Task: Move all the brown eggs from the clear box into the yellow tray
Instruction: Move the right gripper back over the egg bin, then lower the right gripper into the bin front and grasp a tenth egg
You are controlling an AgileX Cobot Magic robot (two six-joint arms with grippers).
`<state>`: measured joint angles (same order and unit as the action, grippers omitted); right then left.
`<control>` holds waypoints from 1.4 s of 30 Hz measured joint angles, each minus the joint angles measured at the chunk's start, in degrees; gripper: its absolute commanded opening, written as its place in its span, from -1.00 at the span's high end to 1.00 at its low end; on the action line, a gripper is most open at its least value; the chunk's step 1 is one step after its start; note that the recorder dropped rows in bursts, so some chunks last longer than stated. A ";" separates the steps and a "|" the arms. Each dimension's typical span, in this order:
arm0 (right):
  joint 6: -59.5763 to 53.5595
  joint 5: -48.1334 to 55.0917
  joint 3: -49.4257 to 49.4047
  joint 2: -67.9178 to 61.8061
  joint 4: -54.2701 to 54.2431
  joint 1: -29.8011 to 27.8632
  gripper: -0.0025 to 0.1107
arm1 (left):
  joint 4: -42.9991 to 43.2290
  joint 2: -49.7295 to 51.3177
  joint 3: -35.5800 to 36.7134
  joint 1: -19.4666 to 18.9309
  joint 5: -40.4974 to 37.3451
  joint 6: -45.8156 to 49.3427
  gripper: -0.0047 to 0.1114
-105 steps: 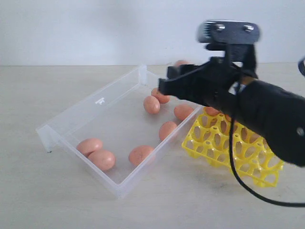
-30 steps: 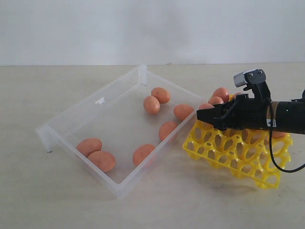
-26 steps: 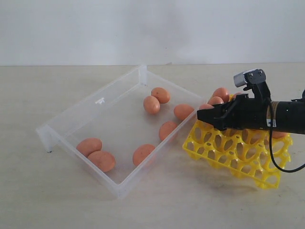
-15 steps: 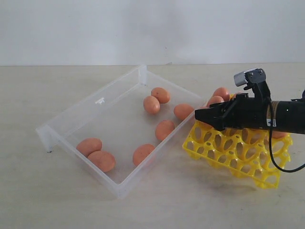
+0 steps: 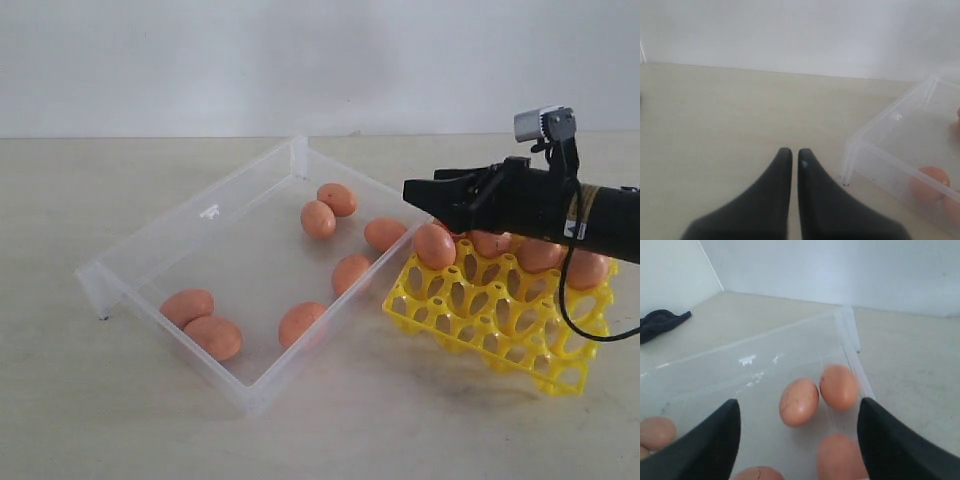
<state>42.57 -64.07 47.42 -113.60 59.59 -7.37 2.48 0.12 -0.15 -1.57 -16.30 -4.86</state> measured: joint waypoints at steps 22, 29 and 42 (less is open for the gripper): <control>8.96 63.39 8.55 26.09 19.22 37.66 0.96 | 0.00 0.00 0.00 0.00 0.00 0.00 0.85; -29.05 87.53 25.90 14.89 -26.00 43.87 0.96 | 0.00 0.00 0.00 0.00 0.00 0.00 0.85; -100.98 124.98 56.90 -3.99 -80.07 44.07 0.95 | 0.00 0.00 0.00 0.00 0.00 0.00 0.85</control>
<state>-58.41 60.91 104.32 -117.60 -20.48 36.70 2.48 0.12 -0.15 -1.57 -16.30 -4.86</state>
